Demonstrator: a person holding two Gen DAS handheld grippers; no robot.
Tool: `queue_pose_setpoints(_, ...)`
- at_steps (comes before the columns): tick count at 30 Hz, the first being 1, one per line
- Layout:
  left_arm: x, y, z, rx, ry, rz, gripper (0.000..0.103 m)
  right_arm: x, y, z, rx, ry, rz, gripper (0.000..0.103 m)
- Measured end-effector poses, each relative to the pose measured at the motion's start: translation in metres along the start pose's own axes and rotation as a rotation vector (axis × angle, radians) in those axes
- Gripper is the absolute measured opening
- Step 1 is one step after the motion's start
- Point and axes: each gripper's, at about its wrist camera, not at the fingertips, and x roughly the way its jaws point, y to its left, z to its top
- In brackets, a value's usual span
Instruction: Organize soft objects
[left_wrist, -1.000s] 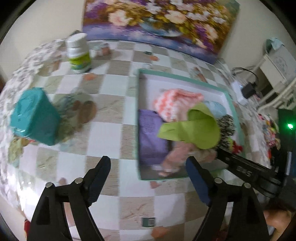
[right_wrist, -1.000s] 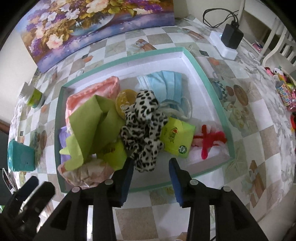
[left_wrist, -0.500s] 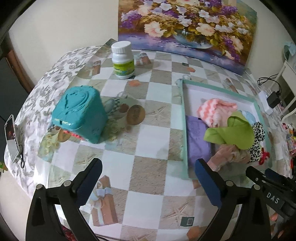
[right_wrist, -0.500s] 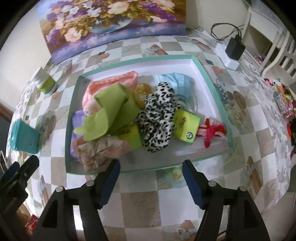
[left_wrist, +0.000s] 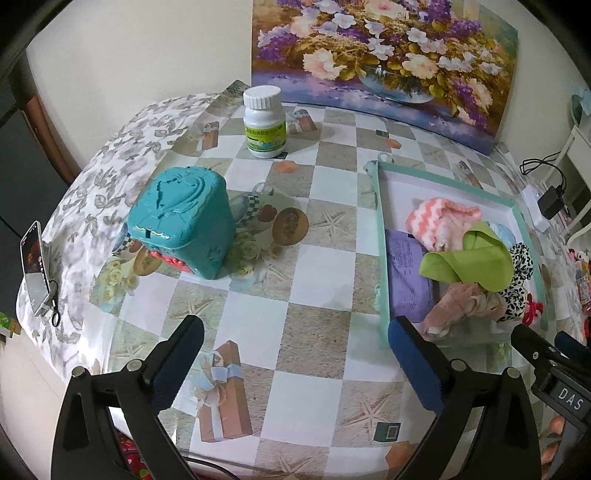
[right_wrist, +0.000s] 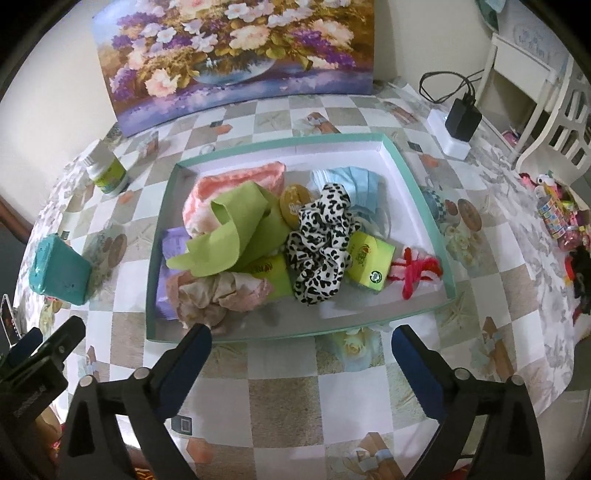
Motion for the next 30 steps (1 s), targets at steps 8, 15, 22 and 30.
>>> queue_pose_setpoints(8, -0.009, 0.005, 0.0, -0.015, -0.034, 0.009, 0.1, -0.009, 0.006, 0.0, -0.029, -0.037, 0.003, 0.103)
queue_pose_setpoints(15, -0.011, 0.004, 0.002, 0.005, -0.035, 0.037, 0.1, -0.013, 0.01, 0.0, -0.046, -0.052, -0.002, 0.103)
queue_pose_setpoints(22, -0.008, 0.009, 0.004, -0.004, -0.012, 0.092, 0.1, -0.013, 0.012, 0.0, -0.06, -0.05, -0.008, 0.103)
queue_pose_setpoints(30, -0.007, 0.005, 0.003, 0.025, -0.001, 0.166, 0.1, -0.01, 0.011, 0.001, -0.06, -0.035, -0.016, 0.103)
